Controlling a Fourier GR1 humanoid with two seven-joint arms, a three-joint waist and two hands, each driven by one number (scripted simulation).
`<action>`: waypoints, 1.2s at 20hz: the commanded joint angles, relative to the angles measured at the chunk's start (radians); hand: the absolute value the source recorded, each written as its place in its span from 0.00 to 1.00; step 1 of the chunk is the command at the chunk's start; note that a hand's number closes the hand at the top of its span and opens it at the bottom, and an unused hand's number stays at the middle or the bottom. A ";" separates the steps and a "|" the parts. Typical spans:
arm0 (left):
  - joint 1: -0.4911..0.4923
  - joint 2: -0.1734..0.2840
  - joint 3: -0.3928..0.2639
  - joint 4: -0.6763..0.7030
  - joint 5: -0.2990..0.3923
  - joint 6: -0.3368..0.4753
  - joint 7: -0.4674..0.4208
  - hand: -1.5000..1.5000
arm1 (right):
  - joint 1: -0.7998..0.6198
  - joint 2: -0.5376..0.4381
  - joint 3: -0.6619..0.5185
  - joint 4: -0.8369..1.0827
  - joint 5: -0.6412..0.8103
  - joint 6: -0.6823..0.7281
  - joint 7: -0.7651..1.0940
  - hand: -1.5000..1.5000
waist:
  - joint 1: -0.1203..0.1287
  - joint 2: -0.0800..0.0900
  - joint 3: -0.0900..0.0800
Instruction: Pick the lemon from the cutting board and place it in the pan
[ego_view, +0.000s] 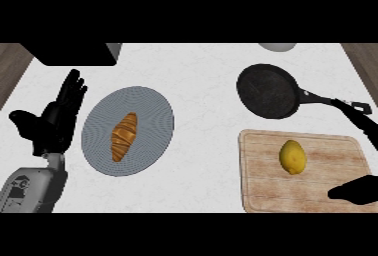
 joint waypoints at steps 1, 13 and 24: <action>-0.019 -0.023 0.022 0.080 -0.023 -0.028 -0.039 0.50 | 0.027 0.026 -0.034 0.030 0.014 0.057 -0.059 0.00 | -0.004 0.000 0.000; -0.006 -0.051 0.052 0.040 -0.059 -0.062 -0.027 0.50 | -0.065 0.129 0.067 0.199 0.208 0.105 -0.124 0.00 | 0.000 0.000 0.000; 0.026 -0.101 0.030 -0.022 -0.106 -0.037 -0.004 0.50 | -0.051 0.133 0.142 0.207 0.373 0.177 -0.043 0.00 | -0.003 -0.001 0.000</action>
